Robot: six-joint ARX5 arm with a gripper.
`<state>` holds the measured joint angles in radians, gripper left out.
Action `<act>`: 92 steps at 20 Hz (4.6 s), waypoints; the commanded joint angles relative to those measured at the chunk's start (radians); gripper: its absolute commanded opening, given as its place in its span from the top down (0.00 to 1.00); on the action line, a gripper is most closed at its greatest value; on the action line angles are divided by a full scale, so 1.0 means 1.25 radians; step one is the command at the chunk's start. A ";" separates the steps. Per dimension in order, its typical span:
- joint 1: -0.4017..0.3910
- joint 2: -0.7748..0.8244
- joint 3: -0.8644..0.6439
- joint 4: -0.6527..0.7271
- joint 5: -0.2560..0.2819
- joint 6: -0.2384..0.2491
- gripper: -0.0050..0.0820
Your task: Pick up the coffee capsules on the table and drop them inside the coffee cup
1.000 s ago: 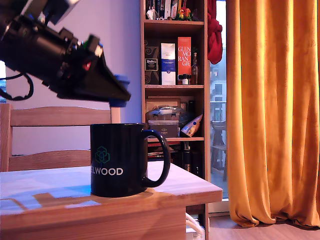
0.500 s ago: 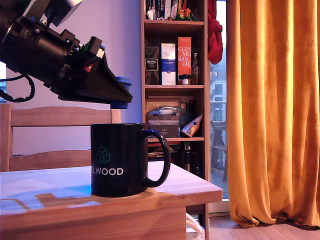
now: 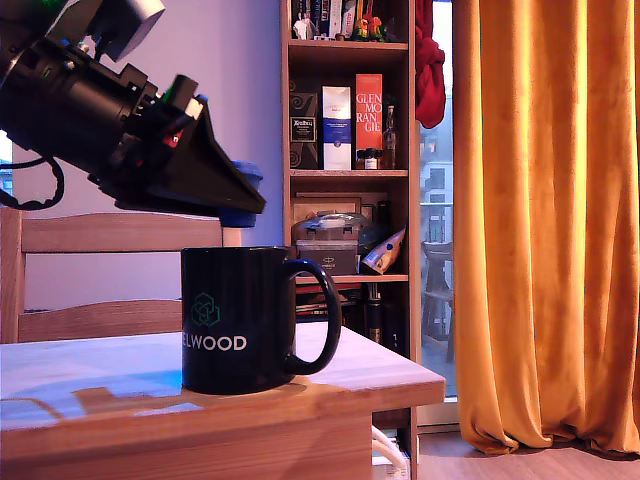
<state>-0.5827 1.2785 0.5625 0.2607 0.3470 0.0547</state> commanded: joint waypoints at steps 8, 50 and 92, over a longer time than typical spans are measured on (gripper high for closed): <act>-0.002 0.005 -0.002 0.000 0.004 -0.008 0.48; 0.240 -0.422 0.003 -0.387 -0.168 -0.155 0.96; 0.162 -0.698 -0.369 -0.351 -0.485 -0.330 0.39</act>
<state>-0.3782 0.4076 0.1139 -0.2062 -0.2607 -0.3946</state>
